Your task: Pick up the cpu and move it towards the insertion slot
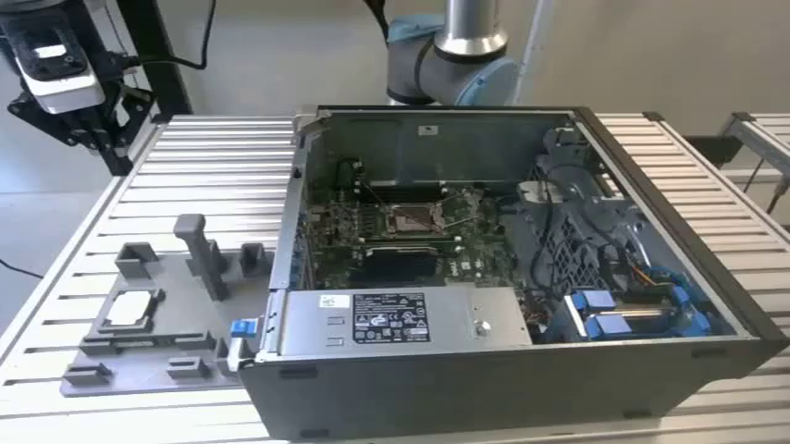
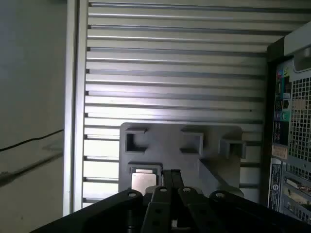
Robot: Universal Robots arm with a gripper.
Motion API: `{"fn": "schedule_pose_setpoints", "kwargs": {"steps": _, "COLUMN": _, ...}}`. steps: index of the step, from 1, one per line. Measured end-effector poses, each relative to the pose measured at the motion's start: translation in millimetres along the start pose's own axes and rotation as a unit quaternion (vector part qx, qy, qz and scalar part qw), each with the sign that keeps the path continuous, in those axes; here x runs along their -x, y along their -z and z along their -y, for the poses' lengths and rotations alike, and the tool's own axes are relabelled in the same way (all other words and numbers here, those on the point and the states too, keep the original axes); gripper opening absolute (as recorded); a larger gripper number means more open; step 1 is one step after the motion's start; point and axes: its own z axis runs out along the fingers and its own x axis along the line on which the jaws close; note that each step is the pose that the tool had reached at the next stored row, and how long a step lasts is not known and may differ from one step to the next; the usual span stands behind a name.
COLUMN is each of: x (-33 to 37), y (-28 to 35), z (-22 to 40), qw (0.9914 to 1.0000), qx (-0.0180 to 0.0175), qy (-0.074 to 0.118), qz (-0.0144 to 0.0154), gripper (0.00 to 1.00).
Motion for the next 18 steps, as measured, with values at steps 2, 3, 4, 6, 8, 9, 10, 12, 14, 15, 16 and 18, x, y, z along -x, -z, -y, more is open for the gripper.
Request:
{"fn": "schedule_pose_setpoints", "kwargs": {"steps": 2, "x": 0.0, "y": 0.0, "z": 0.0, "qw": 1.00000, "qx": 0.0000, "qy": 0.000, "qz": 0.0000, "gripper": 0.00}}
{"fn": "schedule_pose_setpoints", "kwargs": {"steps": 3, "x": 0.0, "y": 0.0, "z": 0.0, "qw": 1.00000, "qx": 0.0000, "qy": 0.000, "qz": 0.0000, "gripper": 0.00}}
{"fn": "schedule_pose_setpoints", "kwargs": {"steps": 4, "x": 0.0, "y": 0.0, "z": 0.0, "qw": 1.00000, "qx": 0.0000, "qy": 0.000, "qz": 0.0000, "gripper": 0.00}}
{"fn": "schedule_pose_setpoints", "kwargs": {"steps": 6, "x": 0.0, "y": 0.0, "z": 0.0, "qw": 1.00000, "qx": 0.0000, "qy": 0.000, "qz": 0.0000, "gripper": 0.00}}
{"fn": "schedule_pose_setpoints", "kwargs": {"steps": 8, "x": 0.0, "y": 0.0, "z": 0.0, "qw": 1.00000, "qx": 0.0000, "qy": 0.000, "qz": 0.0000, "gripper": 0.00}}
{"fn": "schedule_pose_setpoints", "kwargs": {"steps": 9, "x": 0.0, "y": 0.0, "z": 0.0, "qw": 1.00000, "qx": 0.0000, "qy": 0.000, "qz": 0.0000, "gripper": 0.00}}
{"fn": "schedule_pose_setpoints", "kwargs": {"steps": 10, "x": 0.0, "y": 0.0, "z": 0.0, "qw": 1.00000, "qx": -0.0001, "qy": 0.000, "qz": -0.0002, "gripper": 0.00}}
{"fn": "schedule_pose_setpoints", "kwargs": {"steps": 12, "x": 0.0, "y": -0.1, "z": 0.0, "qw": 1.00000, "qx": -0.0004, "qy": 0.000, "qz": -0.0009, "gripper": 0.00}}
{"fn": "schedule_pose_setpoints", "kwargs": {"steps": 14, "x": -0.2, "y": 0.0, "z": 1.0, "qw": 1.00000, "qx": -0.0004, "qy": 0.000, "qz": -0.0009, "gripper": 0.00}}
{"fn": "schedule_pose_setpoints", "kwargs": {"steps": 15, "x": -0.9, "y": 0.0, "z": 2.6, "qw": 1.00000, "qx": -0.0003, "qy": 0.000, "qz": -0.0009, "gripper": 0.00}}
{"fn": "schedule_pose_setpoints", "kwargs": {"steps": 16, "x": -2.3, "y": 0.2, "z": 5.1, "qw": 1.00000, "qx": -0.0002, "qy": 0.000, "qz": -0.0009, "gripper": 0.00}}
{"fn": "schedule_pose_setpoints", "kwargs": {"steps": 18, "x": -6.5, "y": 0.1, "z": 9.4, "qw": 1.00000, "qx": 0.0001, "qy": 0.000, "qz": -0.0007, "gripper": 0.00}}
